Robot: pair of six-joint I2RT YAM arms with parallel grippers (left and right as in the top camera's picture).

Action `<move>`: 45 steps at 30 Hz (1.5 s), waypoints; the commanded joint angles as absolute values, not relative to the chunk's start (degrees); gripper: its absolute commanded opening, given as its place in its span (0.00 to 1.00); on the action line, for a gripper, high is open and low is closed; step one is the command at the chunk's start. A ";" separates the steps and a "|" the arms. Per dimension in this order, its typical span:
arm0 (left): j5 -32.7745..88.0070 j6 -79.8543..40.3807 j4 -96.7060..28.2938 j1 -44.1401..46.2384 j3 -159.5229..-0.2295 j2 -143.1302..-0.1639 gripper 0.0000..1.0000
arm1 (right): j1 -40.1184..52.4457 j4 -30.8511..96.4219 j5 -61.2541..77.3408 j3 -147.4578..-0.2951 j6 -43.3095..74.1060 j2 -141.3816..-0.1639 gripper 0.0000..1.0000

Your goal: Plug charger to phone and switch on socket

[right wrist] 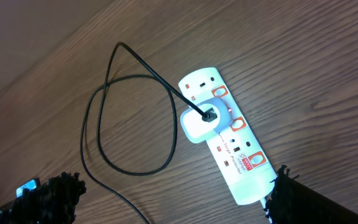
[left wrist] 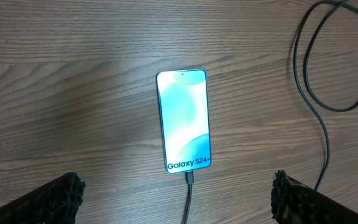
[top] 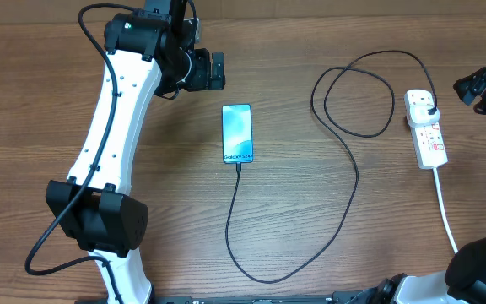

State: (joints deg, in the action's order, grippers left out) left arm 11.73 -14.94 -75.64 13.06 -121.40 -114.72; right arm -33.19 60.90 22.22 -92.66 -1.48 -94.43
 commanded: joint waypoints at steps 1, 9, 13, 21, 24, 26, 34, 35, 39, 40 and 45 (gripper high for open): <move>11.40 -14.35 -75.66 13.10 -121.27 -115.24 1.00 | -33.17 60.55 21.89 -92.86 -1.28 -94.30 1.00; 11.42 -14.37 -75.77 13.19 -121.27 -115.39 1.00 | -33.17 60.55 21.89 -92.86 -1.28 -94.30 1.00; 9.54 -14.13 -75.81 13.15 -121.27 -115.33 1.00 | -33.17 60.55 21.89 -92.86 -1.28 -94.30 1.00; 5.69 -14.13 -73.19 13.28 -121.27 -112.57 1.00 | -33.17 60.55 21.89 -92.86 -1.28 -94.30 1.00; 5.69 -14.15 -72.53 13.28 -121.27 -110.37 1.00 | -33.17 60.55 21.89 -92.86 -1.28 -94.30 1.00; 5.48 -14.13 -72.58 13.28 -121.27 -108.75 1.00 | -33.17 60.55 21.89 -92.86 -1.28 -94.30 1.00; 5.32 -14.13 -72.62 13.28 -121.25 -100.97 1.00 | -33.17 60.55 21.89 -92.86 -1.28 -94.30 1.00; 5.32 -14.13 -72.64 13.28 -121.25 -100.22 1.00 | -33.17 60.55 21.89 -92.86 -1.28 -94.30 1.00; 4.58 -14.15 -73.12 13.28 -121.23 -96.86 1.00 | -33.17 60.55 21.89 -92.86 -1.28 -94.30 1.00; 4.29 -14.13 -73.34 13.28 -121.23 -96.38 1.00 | -33.17 60.55 21.89 -92.86 -1.28 -94.30 1.00; 4.01 -14.15 -74.13 13.28 -121.21 -94.21 1.00 | -33.17 60.55 21.89 -92.86 -1.28 -94.30 1.00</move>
State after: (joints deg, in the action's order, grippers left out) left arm 5.23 -14.79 -73.84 13.06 -121.21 -96.36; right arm -33.19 60.90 22.20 -92.66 -1.48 -94.43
